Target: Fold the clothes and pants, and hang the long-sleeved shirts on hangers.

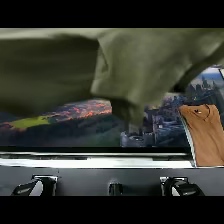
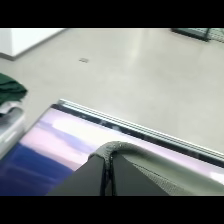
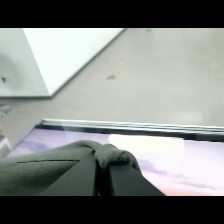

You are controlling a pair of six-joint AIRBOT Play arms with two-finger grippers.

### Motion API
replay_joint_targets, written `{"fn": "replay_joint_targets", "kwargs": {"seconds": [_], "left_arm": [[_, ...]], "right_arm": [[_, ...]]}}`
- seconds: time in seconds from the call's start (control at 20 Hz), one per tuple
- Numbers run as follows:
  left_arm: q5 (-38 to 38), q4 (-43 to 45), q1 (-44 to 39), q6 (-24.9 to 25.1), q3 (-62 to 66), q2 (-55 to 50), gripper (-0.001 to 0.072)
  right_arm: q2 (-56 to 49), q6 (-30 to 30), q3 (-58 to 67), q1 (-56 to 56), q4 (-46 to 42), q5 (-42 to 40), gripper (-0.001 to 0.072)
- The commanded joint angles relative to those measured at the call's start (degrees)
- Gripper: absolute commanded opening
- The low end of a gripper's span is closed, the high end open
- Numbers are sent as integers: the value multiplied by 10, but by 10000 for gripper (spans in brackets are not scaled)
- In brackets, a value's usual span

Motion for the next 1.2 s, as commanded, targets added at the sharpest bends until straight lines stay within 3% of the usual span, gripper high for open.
{"fn": "replay_joint_targets", "kwargs": {"seconds": [0.0, 0.2, 0.4, 0.65, 0.95, 1.15], "left_arm": [[-38, 47, 0, -12, 5, 13, 12], [-42, -10, 0, 73, -18, -64, 12], [-32, -37, -11, 100, -96, -208, 13], [63, -36, -66, 100, -139, -442, 14], [183, -36, -112, 97, -84, -641, 13], [156, -36, -113, 98, -62, -670, 13]], "right_arm": [[33, 71, 4, 0, -9, 15, 27], [-47, 137, 3, 0, -9, 79, 28], [-204, 172, -27, 1, -17, 123, 28], [-404, 202, -87, 1, -33, 34, 28], [-575, 202, -87, 0, -93, -154, 28], [-590, 213, -87, 0, -101, -120, 28]]}}
